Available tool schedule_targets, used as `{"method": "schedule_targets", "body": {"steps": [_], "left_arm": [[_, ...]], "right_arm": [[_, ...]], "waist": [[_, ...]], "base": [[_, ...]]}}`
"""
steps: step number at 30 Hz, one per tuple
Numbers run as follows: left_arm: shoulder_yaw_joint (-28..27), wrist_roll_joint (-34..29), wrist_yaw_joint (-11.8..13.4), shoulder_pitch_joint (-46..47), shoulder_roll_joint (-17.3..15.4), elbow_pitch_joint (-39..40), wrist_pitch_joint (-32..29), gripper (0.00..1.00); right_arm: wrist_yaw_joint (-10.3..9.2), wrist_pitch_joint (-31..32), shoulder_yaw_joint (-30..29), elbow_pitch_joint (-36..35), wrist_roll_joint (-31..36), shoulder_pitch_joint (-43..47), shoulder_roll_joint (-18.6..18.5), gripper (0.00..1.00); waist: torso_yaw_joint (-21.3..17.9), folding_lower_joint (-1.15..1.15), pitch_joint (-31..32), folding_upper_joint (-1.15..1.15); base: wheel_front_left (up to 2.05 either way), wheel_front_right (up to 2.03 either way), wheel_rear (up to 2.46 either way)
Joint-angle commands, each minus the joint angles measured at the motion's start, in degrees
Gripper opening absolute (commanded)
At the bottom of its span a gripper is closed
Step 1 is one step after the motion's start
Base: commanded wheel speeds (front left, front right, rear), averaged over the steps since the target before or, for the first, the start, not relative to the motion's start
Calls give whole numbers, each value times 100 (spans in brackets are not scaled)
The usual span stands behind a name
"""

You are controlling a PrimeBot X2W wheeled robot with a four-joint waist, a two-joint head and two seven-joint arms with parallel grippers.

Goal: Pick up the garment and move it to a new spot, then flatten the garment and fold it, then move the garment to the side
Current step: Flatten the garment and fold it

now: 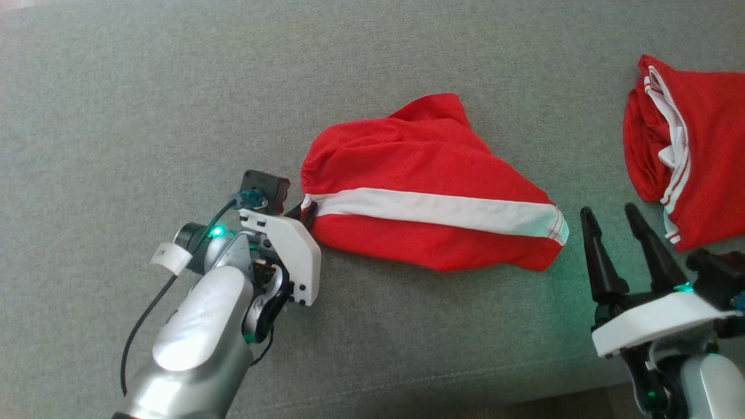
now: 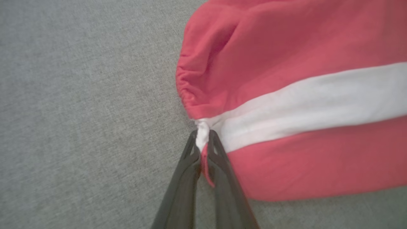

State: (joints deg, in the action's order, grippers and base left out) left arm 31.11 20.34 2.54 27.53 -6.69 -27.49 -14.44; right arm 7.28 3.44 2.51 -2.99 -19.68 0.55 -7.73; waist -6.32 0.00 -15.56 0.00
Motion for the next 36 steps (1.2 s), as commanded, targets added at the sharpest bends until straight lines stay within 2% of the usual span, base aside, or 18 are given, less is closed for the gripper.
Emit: {"method": "schedule_targets", "body": {"steps": [1,9,14,15,16,17,22,27,36], "left_arm": [[-106,33,-2,226,-53,148,57,0],[-36,29,11,252,-50,162,105,0],[4,38,10,284,-36,154,136,0],[7,42,9,289,-36,151,148,0],[8,47,8,291,-38,151,170,0],[0,59,9,287,-36,158,209,0],[-45,108,30,253,-36,240,382,0],[-160,91,134,211,-110,683,768,0],[-464,181,305,87,-361,2477,1007,0]], "right_arm": [[21,152,76,-90,-37,-48,-122,100],[21,745,387,209,-394,-198,-263,100],[21,855,607,340,-544,-418,-389,100],[21,879,666,355,-595,-451,-415,80],[21,902,721,365,-659,-479,-439,27],[21,924,759,372,-709,-500,-462,0],[21,862,787,247,-808,-556,-548,0],[21,684,715,-156,-718,-636,-697,0],[21,544,298,-1277,-307,-1097,-1068,0]], "waist": [[11,0,-2,0],[100,0,-89,0],[160,0,-148,0],[167,0,-155,0],[173,0,-157,0],[178,0,-157,0],[202,0,-139,0],[194,0,5,0],[206,0,581,0]], "base": [[0,0,0],[0,0,0],[0,0,0],[0,0,0],[0,0,0],[0,0,0],[0,0,0],[0,0,0],[0,0,0]]}}
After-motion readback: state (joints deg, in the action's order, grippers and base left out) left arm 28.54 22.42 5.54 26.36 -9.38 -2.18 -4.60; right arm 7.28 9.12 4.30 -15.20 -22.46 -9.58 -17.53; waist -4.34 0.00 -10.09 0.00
